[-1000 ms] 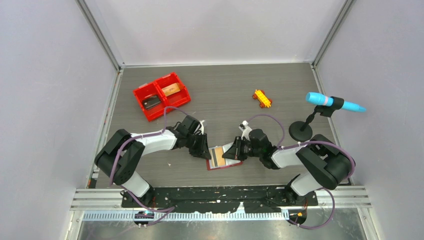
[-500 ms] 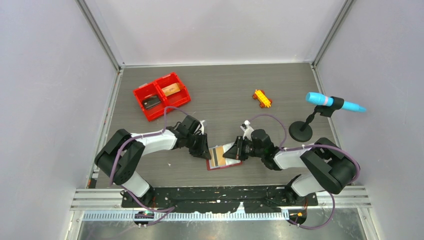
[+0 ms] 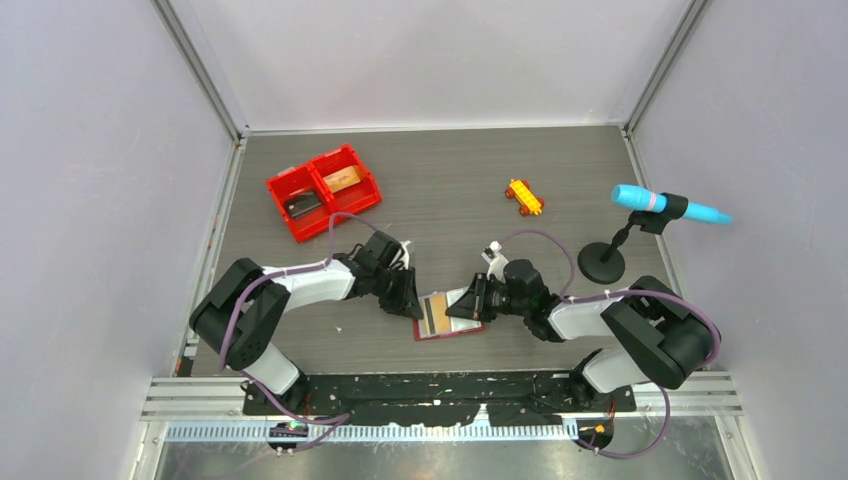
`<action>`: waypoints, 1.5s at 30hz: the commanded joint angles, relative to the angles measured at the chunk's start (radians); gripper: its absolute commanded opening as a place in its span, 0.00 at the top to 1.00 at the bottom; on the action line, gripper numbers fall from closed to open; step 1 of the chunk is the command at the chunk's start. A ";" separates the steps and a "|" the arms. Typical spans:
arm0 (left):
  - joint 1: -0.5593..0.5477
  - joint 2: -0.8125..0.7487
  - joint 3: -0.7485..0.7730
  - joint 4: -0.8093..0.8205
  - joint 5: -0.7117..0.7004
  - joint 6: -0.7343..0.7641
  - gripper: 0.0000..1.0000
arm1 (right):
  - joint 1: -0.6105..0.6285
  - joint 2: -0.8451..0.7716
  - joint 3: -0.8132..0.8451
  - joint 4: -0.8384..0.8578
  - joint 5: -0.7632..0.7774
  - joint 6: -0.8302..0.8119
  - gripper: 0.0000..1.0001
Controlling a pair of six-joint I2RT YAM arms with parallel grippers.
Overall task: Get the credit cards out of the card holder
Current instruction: Remove the credit card from the card holder.
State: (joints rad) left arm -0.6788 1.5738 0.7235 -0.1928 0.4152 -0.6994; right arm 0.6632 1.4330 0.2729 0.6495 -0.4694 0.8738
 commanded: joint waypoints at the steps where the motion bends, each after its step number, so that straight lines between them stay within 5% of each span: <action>1: -0.015 0.030 -0.015 -0.037 -0.069 0.010 0.81 | -0.004 -0.026 -0.015 0.079 -0.012 0.019 0.95; 29: -0.015 0.039 -0.028 -0.015 -0.060 0.004 0.81 | -0.025 -0.239 -0.054 -0.089 0.027 -0.022 0.95; 39: -0.021 -0.014 -0.010 -0.019 -0.033 0.006 0.76 | -0.030 -0.455 -0.005 -0.460 0.162 -0.116 0.95; 45: -0.024 -0.043 0.065 -0.069 -0.021 0.031 0.70 | -0.030 -0.563 0.026 -0.511 0.140 -0.195 0.95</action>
State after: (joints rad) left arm -0.6991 1.5665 0.7307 -0.1928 0.4133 -0.6983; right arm 0.6376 0.9260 0.2363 0.1963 -0.3412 0.7643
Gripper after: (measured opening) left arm 0.276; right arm 0.065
